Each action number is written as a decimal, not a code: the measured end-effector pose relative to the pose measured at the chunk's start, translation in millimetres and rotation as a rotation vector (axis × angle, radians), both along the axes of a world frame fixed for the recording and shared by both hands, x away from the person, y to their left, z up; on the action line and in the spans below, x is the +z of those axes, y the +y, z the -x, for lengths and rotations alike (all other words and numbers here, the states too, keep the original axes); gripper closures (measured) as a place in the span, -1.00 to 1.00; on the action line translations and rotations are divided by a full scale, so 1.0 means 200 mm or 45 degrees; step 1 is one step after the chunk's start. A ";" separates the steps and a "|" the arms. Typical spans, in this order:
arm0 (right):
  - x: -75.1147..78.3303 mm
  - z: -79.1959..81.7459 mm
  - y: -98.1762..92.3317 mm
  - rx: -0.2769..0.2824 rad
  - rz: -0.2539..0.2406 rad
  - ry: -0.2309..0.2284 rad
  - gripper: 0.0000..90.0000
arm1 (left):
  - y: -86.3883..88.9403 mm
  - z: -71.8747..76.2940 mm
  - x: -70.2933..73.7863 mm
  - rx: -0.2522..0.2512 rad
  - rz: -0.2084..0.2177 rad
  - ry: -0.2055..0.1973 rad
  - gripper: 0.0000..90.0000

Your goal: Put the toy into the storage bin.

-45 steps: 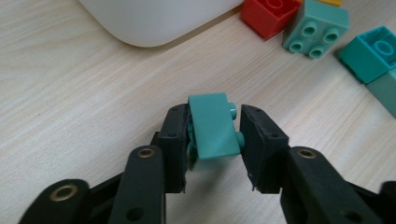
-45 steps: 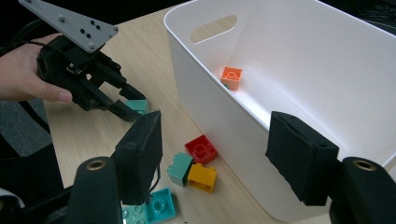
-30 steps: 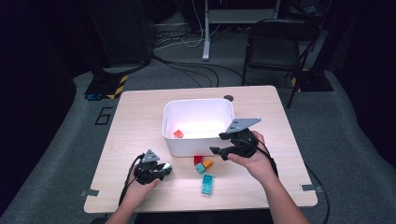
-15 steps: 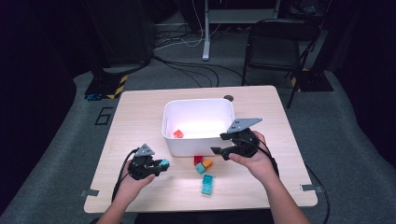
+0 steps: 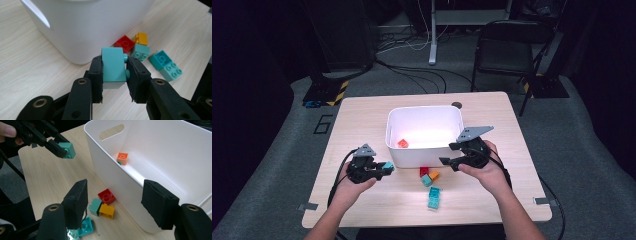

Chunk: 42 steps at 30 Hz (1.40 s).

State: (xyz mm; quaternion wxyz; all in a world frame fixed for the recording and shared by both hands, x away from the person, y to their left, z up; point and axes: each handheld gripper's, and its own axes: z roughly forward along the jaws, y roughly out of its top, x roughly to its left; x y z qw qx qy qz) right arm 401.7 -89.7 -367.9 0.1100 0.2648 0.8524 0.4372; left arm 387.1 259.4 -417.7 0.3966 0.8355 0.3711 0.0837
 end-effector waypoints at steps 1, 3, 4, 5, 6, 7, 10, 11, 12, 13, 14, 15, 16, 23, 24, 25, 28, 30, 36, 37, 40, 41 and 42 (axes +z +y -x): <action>0.00 0.00 0.00 -0.002 0.000 -0.001 -0.18 | 0.00 0.00 0.01 -0.008 -0.004 -0.002 0.50; 0.00 0.00 0.00 -0.004 -0.001 0.001 -0.18 | -0.02 -0.01 0.05 -0.018 -0.003 -0.013 0.50; 0.00 0.00 -0.01 -0.004 -0.003 0.002 -0.18 | -0.02 -0.01 0.07 -0.031 -0.012 -0.020 0.50; 0.00 0.00 -0.01 -0.006 -0.005 0.003 -0.18 | -0.03 -0.01 0.09 -0.034 -0.010 -0.028 0.50; 0.00 0.00 -0.01 -0.006 -0.006 0.002 -0.18 | -0.04 -0.01 0.11 -0.046 -0.013 -0.035 0.50; 0.00 0.00 -0.01 -0.002 -0.006 0.000 -0.18 | -0.04 -0.02 0.12 -0.052 -0.013 -0.033 0.50; 0.00 0.00 -0.01 -0.008 -0.013 0.007 -0.18 | -0.06 -0.04 0.18 -0.071 -0.007 -0.047 0.50; 0.00 0.00 -0.02 -0.010 -0.017 0.009 -0.18 | -0.06 -0.04 0.19 -0.077 -0.004 -0.050 0.50; 0.00 0.00 -0.02 -0.011 -0.017 0.009 -0.18 | -0.07 -0.05 0.21 -0.084 -0.005 -0.051 0.49; 0.00 0.00 -0.02 -0.009 -0.013 0.004 -0.18 | -0.08 -0.06 0.22 -0.084 0.000 -0.058 0.50; 0.00 0.00 -0.02 -0.009 -0.011 0.003 -0.17 | -0.08 -0.07 0.23 -0.094 -0.008 -0.059 0.49; 0.00 0.00 -0.02 -0.008 -0.009 0.003 -0.17 | -0.09 -0.08 0.24 -0.094 0.000 -0.064 0.50; 0.00 0.00 -0.02 -0.007 -0.008 0.002 -0.17 | -0.10 -0.09 0.25 -0.097 0.001 -0.061 0.50; 0.00 -0.01 -0.02 -0.002 -0.008 0.002 -0.16 | -0.15 -0.17 0.32 -0.122 0.012 -0.062 0.49; 0.00 -0.01 -0.02 -0.006 -0.010 0.004 -0.16 | -0.16 -0.18 0.33 -0.128 0.012 -0.069 0.50; 0.00 -0.01 -0.03 -0.007 -0.011 0.005 -0.16 | -0.16 -0.19 0.34 -0.134 0.013 -0.066 0.49; 0.00 -0.01 -0.03 -0.009 -0.013 0.004 -0.16 | -0.18 -0.22 0.36 -0.136 0.024 -0.073 0.49; 0.00 -0.01 -0.03 -0.009 -0.012 -0.001 -0.16 | -0.19 -0.24 0.38 -0.136 0.028 -0.076 0.49; 0.00 -0.01 -0.04 -0.009 -0.016 -0.003 -0.16 | -0.21 -0.30 0.40 -0.131 0.027 -0.091 0.50; 0.00 -0.01 -0.04 -0.009 -0.017 -0.002 -0.16 | -0.21 -0.32 0.41 -0.126 0.030 -0.094 0.49; 0.00 -0.01 -0.04 -0.012 -0.020 0.000 -0.16 | -0.22 -0.36 0.42 -0.125 0.047 -0.087 0.50; 0.01 -0.01 -0.04 -0.013 -0.021 0.000 -0.16 | -0.23 -0.37 0.42 -0.122 0.043 -0.095 0.50; 0.01 -0.01 -0.04 -0.015 -0.021 -0.001 -0.16 | -0.23 -0.38 0.43 -0.124 0.046 -0.092 0.50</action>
